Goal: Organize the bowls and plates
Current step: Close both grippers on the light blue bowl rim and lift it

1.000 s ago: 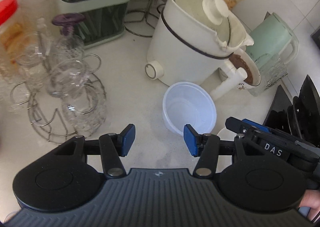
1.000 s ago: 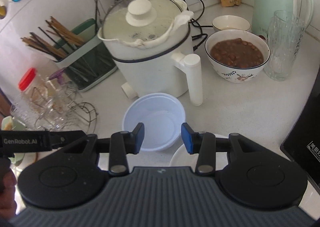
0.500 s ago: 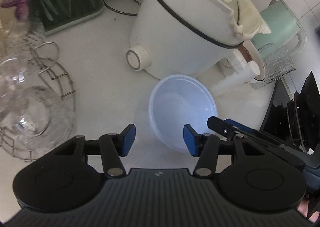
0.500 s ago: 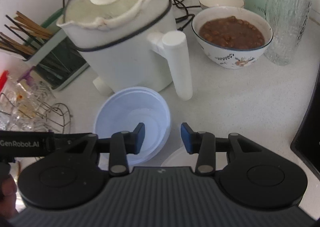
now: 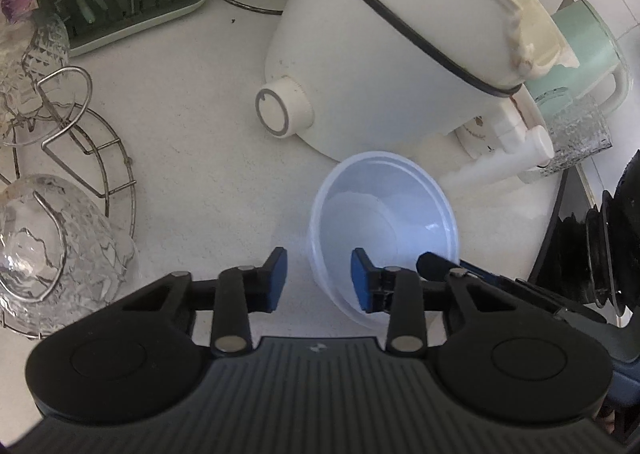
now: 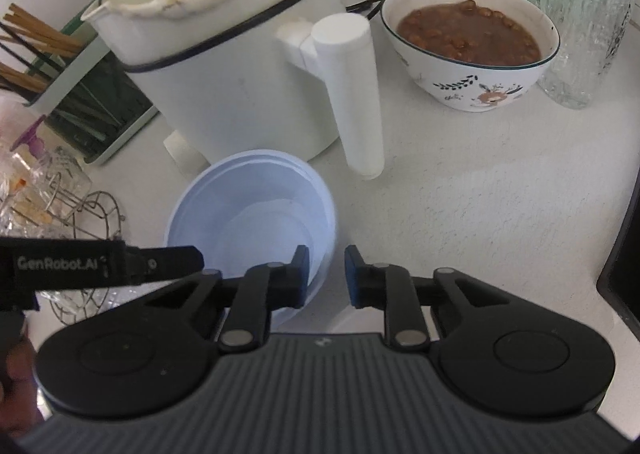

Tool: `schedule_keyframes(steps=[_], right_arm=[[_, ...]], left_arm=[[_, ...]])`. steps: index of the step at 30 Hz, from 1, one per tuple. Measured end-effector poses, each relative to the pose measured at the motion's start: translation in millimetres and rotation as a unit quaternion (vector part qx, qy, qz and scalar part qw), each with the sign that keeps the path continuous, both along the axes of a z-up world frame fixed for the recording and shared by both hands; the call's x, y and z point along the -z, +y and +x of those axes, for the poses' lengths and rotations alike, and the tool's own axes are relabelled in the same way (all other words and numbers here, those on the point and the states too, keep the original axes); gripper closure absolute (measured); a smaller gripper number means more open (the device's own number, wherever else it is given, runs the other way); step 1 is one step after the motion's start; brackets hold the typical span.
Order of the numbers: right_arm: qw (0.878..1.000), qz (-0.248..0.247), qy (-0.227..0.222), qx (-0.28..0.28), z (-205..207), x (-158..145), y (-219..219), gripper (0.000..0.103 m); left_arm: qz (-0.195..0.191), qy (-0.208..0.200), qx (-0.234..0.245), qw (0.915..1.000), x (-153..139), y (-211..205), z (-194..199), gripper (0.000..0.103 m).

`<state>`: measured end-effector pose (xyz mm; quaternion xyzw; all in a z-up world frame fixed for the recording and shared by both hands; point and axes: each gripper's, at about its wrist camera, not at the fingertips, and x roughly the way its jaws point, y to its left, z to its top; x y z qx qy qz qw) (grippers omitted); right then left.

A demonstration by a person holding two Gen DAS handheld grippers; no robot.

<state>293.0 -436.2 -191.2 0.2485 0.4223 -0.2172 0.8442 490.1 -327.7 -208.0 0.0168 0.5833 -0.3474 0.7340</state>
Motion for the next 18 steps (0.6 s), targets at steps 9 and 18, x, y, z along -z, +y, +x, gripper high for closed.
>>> schedule_keyframes(steps=[9, 18], right_arm=[[1.0, -0.004, -0.011, -0.004, -1.4, -3.7, 4.6, 0.089], [0.999, 0.002, -0.033, -0.004, -17.7, -23.5, 9.6, 0.088]], left_arm=[[-0.014, 0.002, 0.011, 0.9998, -3.1, 4.4, 1.4, 0.082], [-0.032, -0.019, 0.008, 0.9993, -30.8, 17.0, -12.8, 0.082]])
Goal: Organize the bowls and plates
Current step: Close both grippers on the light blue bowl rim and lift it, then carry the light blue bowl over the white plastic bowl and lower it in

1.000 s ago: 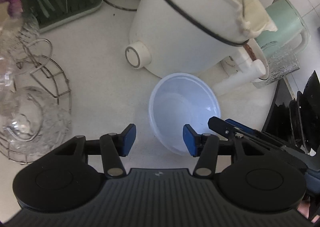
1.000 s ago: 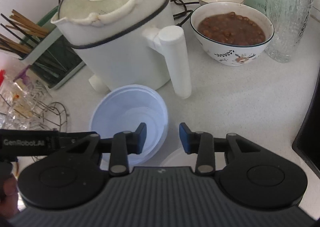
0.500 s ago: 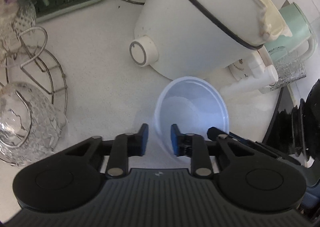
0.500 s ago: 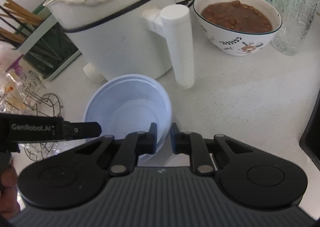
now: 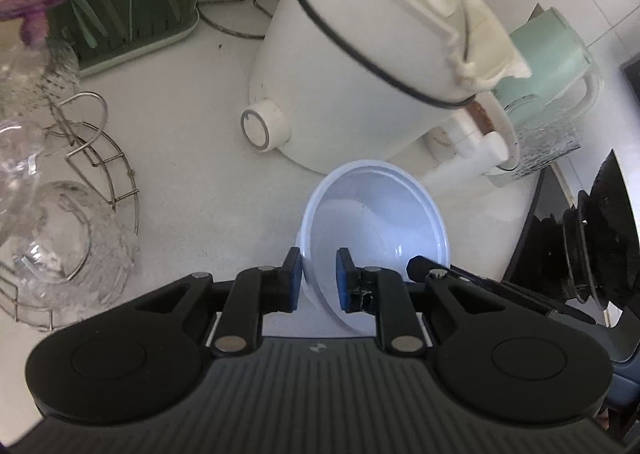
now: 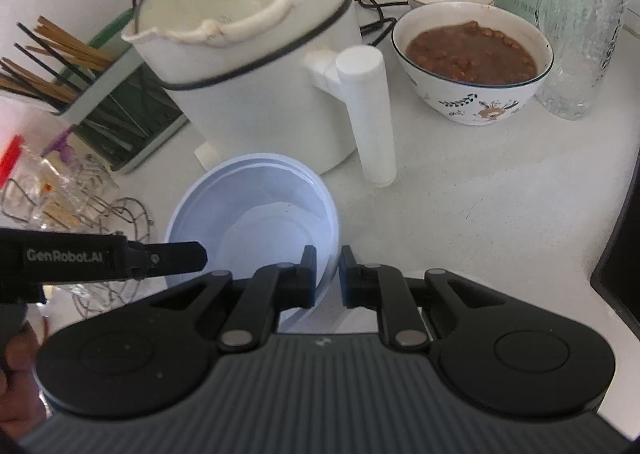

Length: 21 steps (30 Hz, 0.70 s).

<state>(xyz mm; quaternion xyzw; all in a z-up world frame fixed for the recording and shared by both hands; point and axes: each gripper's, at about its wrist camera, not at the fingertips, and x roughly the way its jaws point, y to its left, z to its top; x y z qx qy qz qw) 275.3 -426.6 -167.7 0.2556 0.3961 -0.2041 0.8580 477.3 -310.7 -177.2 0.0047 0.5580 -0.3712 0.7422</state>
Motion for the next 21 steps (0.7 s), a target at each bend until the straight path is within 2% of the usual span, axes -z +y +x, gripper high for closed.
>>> schedule_keyframes(steps=[10, 15, 21], right_arm=[[0.999, -0.008, -0.038, -0.015, -22.8, -26.9, 16.5, 0.088], [0.998, 0.008, -0.054, -0.017, -37.8, -38.1, 21.4, 0.088], [0.997, 0.014, -0.067, -0.028, -51.5, -44.8, 32.9, 0.089]], left_arm=[[-0.012, -0.039, -0.01, 0.9991, -40.1, 27.6, -33.5, 0.082], [-0.021, -0.055, -0.015, 0.9981, -60.6, 42.1, -51.5, 0.082], [-0.027, -0.058, -0.029, 0.9975, -71.8, 61.9, -68.2, 0.082]])
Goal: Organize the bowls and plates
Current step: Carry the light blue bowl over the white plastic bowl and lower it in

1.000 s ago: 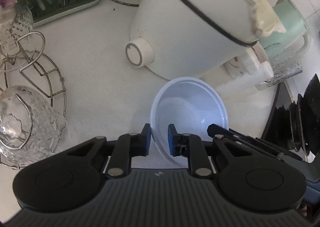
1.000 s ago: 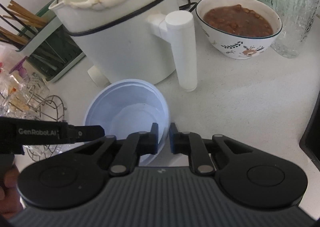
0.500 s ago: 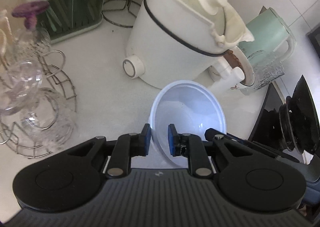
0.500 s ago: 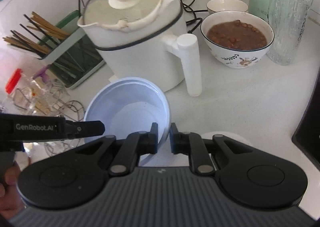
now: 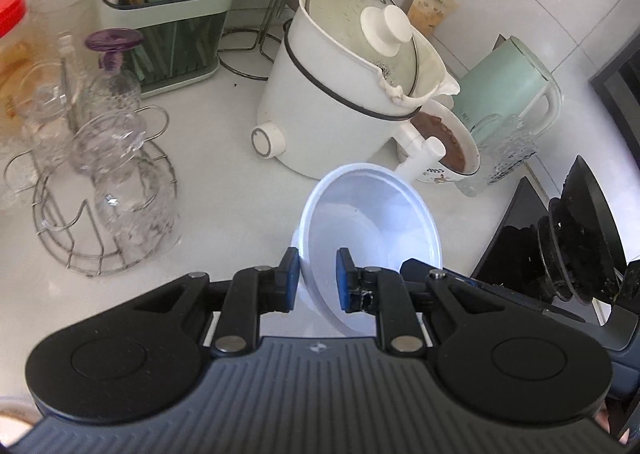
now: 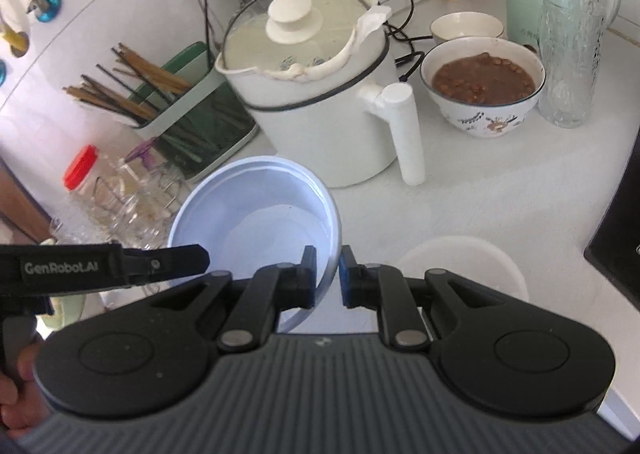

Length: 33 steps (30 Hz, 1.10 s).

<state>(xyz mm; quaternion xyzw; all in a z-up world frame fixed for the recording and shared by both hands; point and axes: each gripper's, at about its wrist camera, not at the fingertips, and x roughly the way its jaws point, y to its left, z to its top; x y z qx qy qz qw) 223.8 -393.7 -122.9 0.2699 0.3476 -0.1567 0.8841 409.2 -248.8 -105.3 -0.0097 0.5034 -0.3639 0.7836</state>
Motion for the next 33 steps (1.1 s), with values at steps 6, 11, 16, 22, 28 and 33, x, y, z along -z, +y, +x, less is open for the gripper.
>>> schedule_keyframes(steps=[6, 11, 16, 22, 28, 33], right_arm=[[1.0, 0.002, -0.008, -0.017, -9.6, -5.7, 14.7, 0.089], [0.999, -0.003, -0.015, -0.036, -14.2, -11.7, 27.5, 0.088], [0.998, 0.0, -0.016, -0.057, -14.0, -16.0, 38.4, 0.088], [0.996, -0.004, -0.006, -0.09, -10.7, -16.9, 54.1, 0.088], [0.993, -0.009, 0.007, -0.119, -5.8, -14.2, 68.4, 0.088], [0.991, -0.006, 0.015, -0.13, -5.1, -9.3, 78.4, 0.088]], left_arm=[[-0.008, -0.005, -0.017, 0.9998, -10.9, 22.9, -15.5, 0.082], [-0.014, -0.01, -0.032, 0.9994, -18.3, 43.7, -23.9, 0.082], [-0.023, -0.005, -0.048, 0.9985, -22.2, 64.7, -28.7, 0.081], [-0.029, -0.007, -0.069, 0.9972, -22.7, 88.2, -34.9, 0.081], [-0.036, 0.014, -0.098, 0.9944, -13.2, 112.3, -41.7, 0.081], [-0.032, 0.022, -0.111, 0.9931, -7.1, 126.7, -49.0, 0.081]])
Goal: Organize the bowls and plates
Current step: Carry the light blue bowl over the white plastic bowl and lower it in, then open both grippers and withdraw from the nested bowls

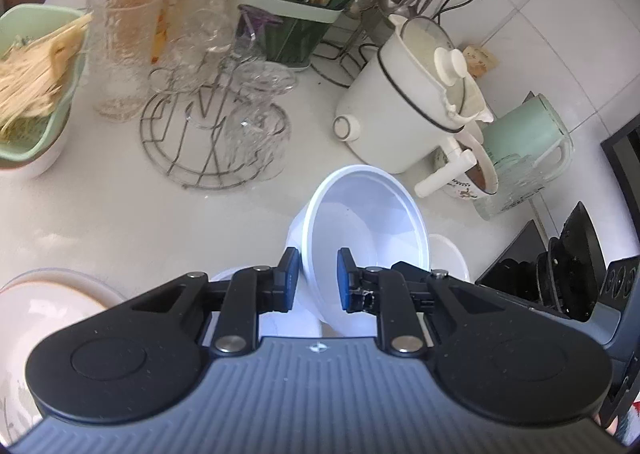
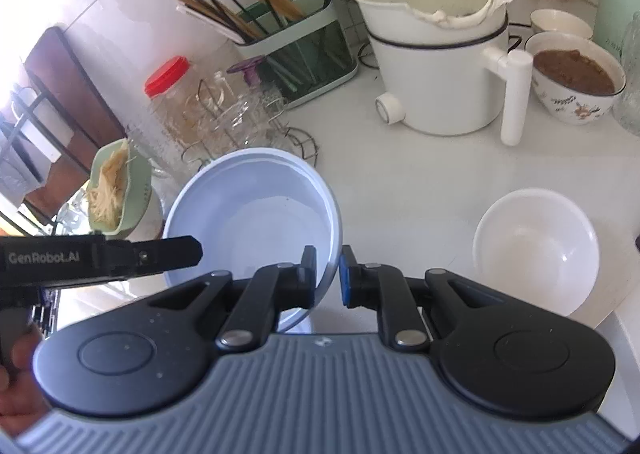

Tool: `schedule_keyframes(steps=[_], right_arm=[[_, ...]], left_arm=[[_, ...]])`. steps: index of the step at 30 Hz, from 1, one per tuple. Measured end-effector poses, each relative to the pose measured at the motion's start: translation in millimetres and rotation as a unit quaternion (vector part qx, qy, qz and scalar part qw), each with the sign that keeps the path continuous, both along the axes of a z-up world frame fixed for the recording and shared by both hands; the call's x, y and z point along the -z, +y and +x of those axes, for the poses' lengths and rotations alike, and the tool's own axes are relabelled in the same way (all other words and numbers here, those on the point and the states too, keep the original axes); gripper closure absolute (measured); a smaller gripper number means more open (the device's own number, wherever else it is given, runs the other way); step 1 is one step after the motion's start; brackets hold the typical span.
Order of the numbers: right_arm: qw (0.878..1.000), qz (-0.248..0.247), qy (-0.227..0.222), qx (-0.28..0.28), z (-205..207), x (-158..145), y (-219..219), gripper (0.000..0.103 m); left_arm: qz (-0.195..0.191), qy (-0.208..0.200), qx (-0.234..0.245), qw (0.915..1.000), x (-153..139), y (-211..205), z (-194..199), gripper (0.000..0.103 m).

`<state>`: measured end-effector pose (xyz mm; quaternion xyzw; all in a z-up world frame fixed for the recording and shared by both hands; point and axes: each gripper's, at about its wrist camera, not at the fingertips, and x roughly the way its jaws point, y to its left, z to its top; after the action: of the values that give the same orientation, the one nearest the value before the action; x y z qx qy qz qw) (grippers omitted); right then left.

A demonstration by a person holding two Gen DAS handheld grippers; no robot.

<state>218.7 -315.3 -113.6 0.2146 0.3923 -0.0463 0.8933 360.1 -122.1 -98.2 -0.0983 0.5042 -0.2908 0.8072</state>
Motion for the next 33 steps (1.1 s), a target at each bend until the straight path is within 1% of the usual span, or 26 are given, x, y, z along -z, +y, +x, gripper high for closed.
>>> schedule_keyframes(steps=[6, 10, 13, 17, 23, 27, 28, 31, 33], right_arm=[[0.999, 0.019, 0.022, -0.017, -2.3, 11.4, 6.8, 0.088], [0.999, 0.016, 0.032, -0.033, -2.2, 13.3, 16.7, 0.088], [0.998, -0.001, 0.04, -0.047, -2.0, 14.8, 25.8, 0.088], [0.997, 0.002, 0.056, -0.057, -0.3, 22.5, 32.9, 0.088], [0.996, 0.003, 0.065, -0.065, 3.3, 32.5, 44.4, 0.087], [0.996, 0.0, 0.068, -0.065, 4.1, 36.2, 51.2, 0.087], [0.996, -0.001, 0.067, -0.062, 3.6, 36.4, 51.4, 0.087], [0.997, -0.008, 0.065, -0.046, 1.9, 36.2, 49.7, 0.086], [0.997, 0.0, 0.058, -0.041, 0.0, 34.3, 46.3, 0.086]], left_arm=[[0.014, 0.005, -0.007, 0.9999, 5.5, 12.3, -10.2, 0.081], [0.024, 0.018, -0.026, 0.9992, 13.3, 20.8, -16.9, 0.081], [0.031, 0.03, -0.032, 0.9986, 20.6, 25.9, -19.3, 0.081], [0.041, 0.042, -0.04, 0.9975, 28.7, 31.7, -21.7, 0.081], [0.061, 0.038, -0.055, 0.9958, 39.9, 37.3, -26.8, 0.081], [0.08, 0.039, -0.05, 0.9948, 43.8, 38.6, -27.1, 0.081], [0.08, 0.04, -0.051, 0.9947, 43.9, 39.6, -26.9, 0.079], [0.086, 0.034, -0.055, 0.9942, 41.4, 42.1, -26.5, 0.054], [0.096, 0.025, -0.055, 0.9936, 37.2, 42.5, -25.5, 0.052]])
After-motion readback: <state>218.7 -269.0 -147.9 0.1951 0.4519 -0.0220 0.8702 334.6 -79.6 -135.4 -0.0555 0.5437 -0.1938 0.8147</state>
